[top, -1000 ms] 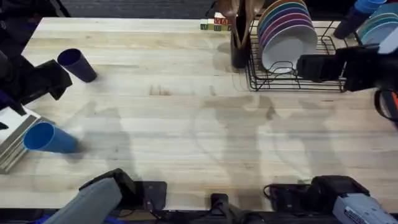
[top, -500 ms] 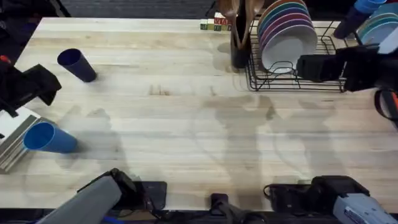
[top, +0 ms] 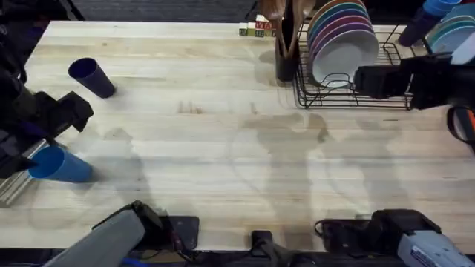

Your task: Pick up the cup on the table and put them onto the rack.

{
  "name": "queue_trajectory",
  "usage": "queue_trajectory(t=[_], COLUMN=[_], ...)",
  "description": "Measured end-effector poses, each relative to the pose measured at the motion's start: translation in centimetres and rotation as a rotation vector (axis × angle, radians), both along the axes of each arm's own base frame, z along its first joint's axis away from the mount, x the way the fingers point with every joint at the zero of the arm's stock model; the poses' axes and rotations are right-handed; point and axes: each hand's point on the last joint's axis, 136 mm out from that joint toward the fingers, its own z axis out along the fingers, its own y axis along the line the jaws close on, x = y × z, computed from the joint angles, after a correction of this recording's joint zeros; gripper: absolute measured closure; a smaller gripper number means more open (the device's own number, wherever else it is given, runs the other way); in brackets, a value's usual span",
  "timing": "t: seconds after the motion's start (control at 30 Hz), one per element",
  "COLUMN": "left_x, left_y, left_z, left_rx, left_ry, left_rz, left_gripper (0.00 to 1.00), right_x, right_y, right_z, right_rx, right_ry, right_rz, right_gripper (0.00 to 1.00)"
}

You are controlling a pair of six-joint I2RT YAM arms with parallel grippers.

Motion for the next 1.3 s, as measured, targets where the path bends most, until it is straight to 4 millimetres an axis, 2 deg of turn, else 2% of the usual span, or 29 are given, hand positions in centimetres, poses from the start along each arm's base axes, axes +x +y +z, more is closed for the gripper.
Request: queue_trajectory(t=[0.23, 0.53, 1.13, 1.3], left_x=[0.4, 1.3, 1.0, 1.2], left_y=[0.0, 0.5, 0.3, 0.4], left_z=[-1.3, -1.3, -4.0, -4.2], left_rx=[-0.006, 0.016, 0.009, 0.014], left_ry=[-0.019, -0.058, -0.05, -0.057], left_rz=[-0.005, -0.007, -0.008, -0.008], left_gripper=[0.008, 0.007, 0.002, 0.051], right_x=[0.0, 0.0, 0.0, 0.0], right_y=[0.0, 0.0, 0.0, 0.0], right_z=[0.0, 0.0, 0.0, 0.0], right_rx=[-0.003, -0.005, -0.005, -0.005], right_ry=[-0.001, -0.002, -0.002, -0.002], right_rz=[0.002, 0.004, 0.004, 0.004], right_gripper=[0.005, 0.005, 0.005, 0.005])
